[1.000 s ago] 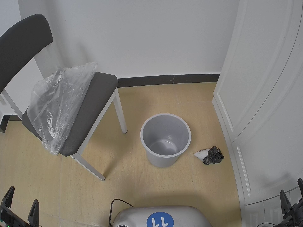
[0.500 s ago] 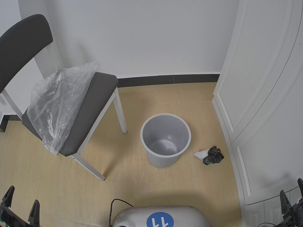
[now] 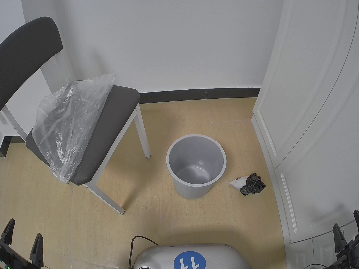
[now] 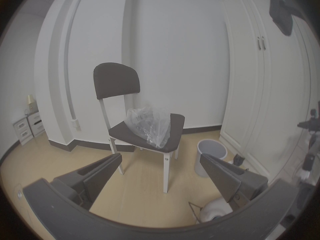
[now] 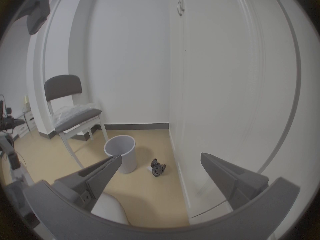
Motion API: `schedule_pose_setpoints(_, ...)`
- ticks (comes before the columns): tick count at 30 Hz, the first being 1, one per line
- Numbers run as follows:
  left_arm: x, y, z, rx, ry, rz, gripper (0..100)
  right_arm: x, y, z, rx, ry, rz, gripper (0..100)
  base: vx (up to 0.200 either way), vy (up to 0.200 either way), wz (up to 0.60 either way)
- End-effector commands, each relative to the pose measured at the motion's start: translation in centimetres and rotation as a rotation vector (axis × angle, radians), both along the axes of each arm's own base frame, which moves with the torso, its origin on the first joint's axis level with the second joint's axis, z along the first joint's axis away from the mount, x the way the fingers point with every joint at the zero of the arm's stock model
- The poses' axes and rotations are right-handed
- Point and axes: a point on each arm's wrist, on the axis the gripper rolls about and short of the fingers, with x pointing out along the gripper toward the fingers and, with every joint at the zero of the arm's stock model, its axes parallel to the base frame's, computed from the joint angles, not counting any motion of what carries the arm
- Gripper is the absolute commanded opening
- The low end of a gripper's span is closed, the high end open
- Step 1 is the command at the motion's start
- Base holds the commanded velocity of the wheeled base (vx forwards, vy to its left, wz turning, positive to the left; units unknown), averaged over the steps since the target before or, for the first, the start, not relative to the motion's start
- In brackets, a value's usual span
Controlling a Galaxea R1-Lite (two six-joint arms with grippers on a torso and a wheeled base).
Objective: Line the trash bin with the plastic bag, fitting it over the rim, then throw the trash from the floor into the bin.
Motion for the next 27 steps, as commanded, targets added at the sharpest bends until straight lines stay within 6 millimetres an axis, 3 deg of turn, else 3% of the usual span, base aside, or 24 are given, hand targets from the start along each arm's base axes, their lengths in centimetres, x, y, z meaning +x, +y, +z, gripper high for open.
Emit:
schedule_pose_setpoints(1,-0.9,0.0,3.2,-0.131,-0.225,-0.021,100,-1.0,0.0,3.1,0.195,-0.168,0.025,100,0.0,0.0,0.0)
schedule_pose_setpoints(2,-1.2,-0.1,4.3,-0.126,-0.248,-0.068,100,-1.0,0.0,3.5,0.177,-0.145,0.024,100,0.0,0.0,0.0)
schedule_pose_setpoints(4,-1.3,-0.2,4.5,-0.116,-0.223,-0.113,100,-0.9,0.0,3.2,0.121,-0.088,0.027,100,0.0,0.0,0.0)
schedule_pose_setpoints(10,-1.1,-0.3,3.6,-0.051,-0.131,-0.144,100,-0.1,0.1,3.2,0.063,-0.014,0.076,100,0.0,0.0,0.0)
schedule_pose_setpoints(16,-1.0,-0.2,5.1,-0.048,-0.128,-0.17,100,1.6,0.1,5.8,0.092,-0.043,0.08,100,0.0,0.0,0.0)
schedule_pose_setpoints(19,-0.2,-0.1,7.0,-0.051,-0.089,-0.195,100,3.1,0.1,7.7,0.093,-0.039,0.08,100,0.0,0.0,0.0)
schedule_pose_setpoints(27,3.4,-0.3,10.4,-0.053,0.06,-0.151,100,6.5,0.3,11.7,0.109,0.0,0.1,100,0.0,0.0,0.0)
